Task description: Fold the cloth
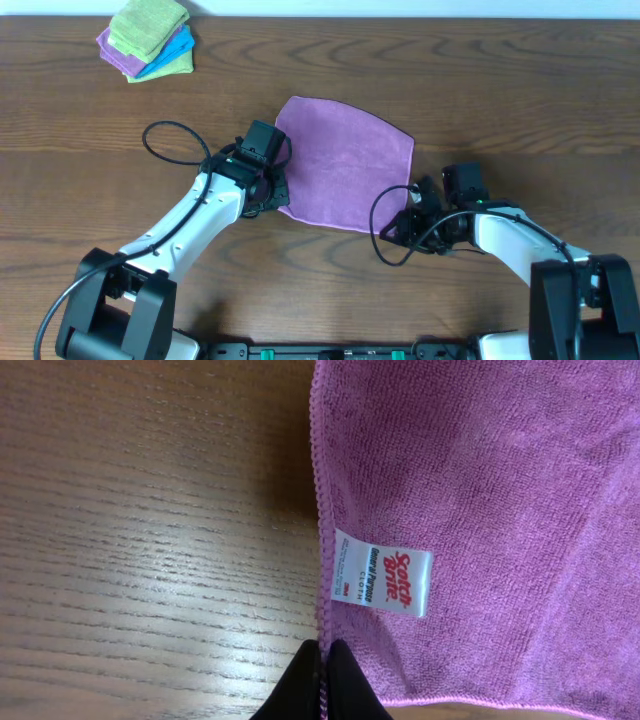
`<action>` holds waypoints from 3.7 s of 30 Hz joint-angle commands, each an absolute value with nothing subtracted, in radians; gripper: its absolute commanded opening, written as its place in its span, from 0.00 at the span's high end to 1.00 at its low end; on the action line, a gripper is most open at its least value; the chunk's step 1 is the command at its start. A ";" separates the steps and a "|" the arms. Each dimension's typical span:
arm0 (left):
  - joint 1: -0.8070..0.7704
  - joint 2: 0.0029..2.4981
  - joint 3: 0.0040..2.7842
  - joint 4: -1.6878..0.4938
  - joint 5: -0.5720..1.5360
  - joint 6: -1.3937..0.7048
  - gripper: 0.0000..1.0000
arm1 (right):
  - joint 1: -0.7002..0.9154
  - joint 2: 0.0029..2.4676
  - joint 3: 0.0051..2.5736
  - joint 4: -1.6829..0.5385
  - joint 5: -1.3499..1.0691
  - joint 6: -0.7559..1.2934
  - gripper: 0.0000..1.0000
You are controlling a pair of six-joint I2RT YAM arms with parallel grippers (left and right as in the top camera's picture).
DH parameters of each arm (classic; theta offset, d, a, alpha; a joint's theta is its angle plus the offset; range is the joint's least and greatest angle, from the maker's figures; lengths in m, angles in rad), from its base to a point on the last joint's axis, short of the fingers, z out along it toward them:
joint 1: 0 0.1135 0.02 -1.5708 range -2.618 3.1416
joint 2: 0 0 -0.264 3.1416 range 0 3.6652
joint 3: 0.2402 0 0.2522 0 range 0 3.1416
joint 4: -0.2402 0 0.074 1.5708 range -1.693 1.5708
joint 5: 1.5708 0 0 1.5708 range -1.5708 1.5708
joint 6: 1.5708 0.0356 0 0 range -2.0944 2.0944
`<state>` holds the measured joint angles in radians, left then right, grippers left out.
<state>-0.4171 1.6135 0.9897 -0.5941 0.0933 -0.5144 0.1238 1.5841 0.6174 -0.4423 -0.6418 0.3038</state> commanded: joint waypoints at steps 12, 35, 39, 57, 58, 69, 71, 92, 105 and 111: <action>-0.419 1.602 0.986 -0.595 0.070 -0.492 0.95 | 0.111 1.615 0.576 -0.455 -0.250 0.368 0.48; -0.419 1.602 0.986 -0.603 0.071 -0.474 0.94 | -0.191 1.616 0.295 -0.009 -0.674 0.336 0.41; -0.419 1.602 0.986 -0.589 0.071 -0.475 0.94 | -0.165 1.616 0.273 0.097 -0.673 0.366 0.37; -0.419 1.602 0.986 -0.582 0.071 -0.474 0.94 | -0.082 1.869 0.273 0.400 -0.743 0.505 0.32; -0.419 1.602 0.986 -0.582 0.071 -0.474 0.94 | -0.065 1.871 0.273 0.400 -0.746 0.512 0.32; -0.419 1.602 0.986 -0.575 0.071 -0.471 0.94 | 0.001 1.871 0.274 0.392 -0.823 0.554 0.32; -0.419 1.602 0.986 -0.574 0.070 -0.471 0.94 | 0.001 1.871 0.274 0.380 -0.829 0.559 0.32; -0.419 1.602 0.986 -0.570 0.070 -0.470 0.94 | -0.103 1.863 0.275 0.379 -0.897 0.586 0.47; -0.419 1.602 0.986 -0.571 0.070 -0.448 0.94 | -0.105 1.863 0.289 0.381 -0.842 0.587 0.98; -0.419 1.602 0.986 -0.551 0.072 -0.449 0.94 | -0.105 1.835 0.348 0.365 -0.917 0.591 0.98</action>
<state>-0.4171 1.6135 0.9897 -0.5602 0.0895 -0.4690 -0.0940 1.8000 0.3458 0.3893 -1.0725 0.5785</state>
